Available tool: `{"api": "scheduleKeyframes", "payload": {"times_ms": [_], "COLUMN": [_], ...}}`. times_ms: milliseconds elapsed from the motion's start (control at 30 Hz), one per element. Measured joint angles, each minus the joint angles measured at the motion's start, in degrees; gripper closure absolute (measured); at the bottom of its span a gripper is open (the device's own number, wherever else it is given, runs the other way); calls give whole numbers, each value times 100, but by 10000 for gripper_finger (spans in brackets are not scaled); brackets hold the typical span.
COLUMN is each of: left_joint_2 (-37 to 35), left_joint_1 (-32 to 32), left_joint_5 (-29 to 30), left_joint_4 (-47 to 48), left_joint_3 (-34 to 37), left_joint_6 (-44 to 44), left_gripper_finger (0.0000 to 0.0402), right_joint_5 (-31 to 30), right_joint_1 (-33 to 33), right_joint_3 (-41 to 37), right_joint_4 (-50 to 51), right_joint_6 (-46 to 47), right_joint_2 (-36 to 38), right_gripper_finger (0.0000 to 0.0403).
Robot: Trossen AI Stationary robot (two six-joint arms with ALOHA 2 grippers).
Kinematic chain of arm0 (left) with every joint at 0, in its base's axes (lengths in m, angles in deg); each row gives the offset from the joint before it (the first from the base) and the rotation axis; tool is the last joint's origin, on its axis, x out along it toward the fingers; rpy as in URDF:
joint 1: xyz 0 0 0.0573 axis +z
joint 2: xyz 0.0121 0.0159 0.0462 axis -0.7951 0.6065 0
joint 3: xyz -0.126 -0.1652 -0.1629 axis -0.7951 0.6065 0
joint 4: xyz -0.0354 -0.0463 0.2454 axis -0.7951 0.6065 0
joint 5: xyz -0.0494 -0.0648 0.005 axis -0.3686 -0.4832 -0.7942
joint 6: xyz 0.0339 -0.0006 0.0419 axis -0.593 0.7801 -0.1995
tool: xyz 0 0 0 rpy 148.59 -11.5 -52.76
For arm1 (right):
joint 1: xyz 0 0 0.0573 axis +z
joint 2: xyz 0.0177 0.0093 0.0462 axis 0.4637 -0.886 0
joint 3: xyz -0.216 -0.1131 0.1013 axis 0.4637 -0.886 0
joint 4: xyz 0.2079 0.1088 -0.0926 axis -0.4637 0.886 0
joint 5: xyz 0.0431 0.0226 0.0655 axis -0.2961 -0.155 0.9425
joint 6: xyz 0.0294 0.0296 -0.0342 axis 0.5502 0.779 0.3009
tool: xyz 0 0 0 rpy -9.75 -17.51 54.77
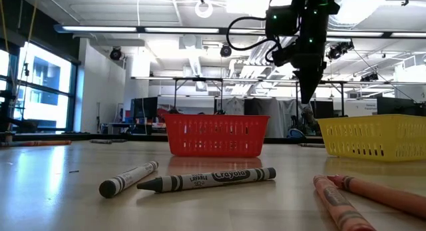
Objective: Sort crayons
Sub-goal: Put the orange crayon into the orange bin, then put the gray crayon into the red bin
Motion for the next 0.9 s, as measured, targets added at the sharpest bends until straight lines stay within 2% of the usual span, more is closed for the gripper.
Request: {"api": "scheduleKeyframes", "payload": {"times_ms": [300, 533, 667, 767, 900], "left_joint_2": [0, -6, -83, -193, -263], "left_joint_1": [27, 202, 634, 1070, 1781], "left_joint_5": [11, 495, 497, 600, 1402], "left_joint_4": [404, 466, 618, 1005, 1848], "left_joint_3": [0, 0, -2, -4, -4], "left_joint_6": [-208, -2097, -3211, -3677, -4054], "left_gripper_finger": [320, 301, 302, 303, 303], "right_joint_5": [0, 0, 1, 1, 0], "right_joint_1": [-1, -1, -1, -1, -1], "right_joint_3": [0, 0, 0, 0, 0], "right_joint_4": [-60, -63, -9, 7, 7], "right_joint_6": [9, 113, 197, 196, 195], "right_joint_2": [0, 0, 0, 0, 0], "right_gripper_finger": [306, 306, 306, 306, 306]}}
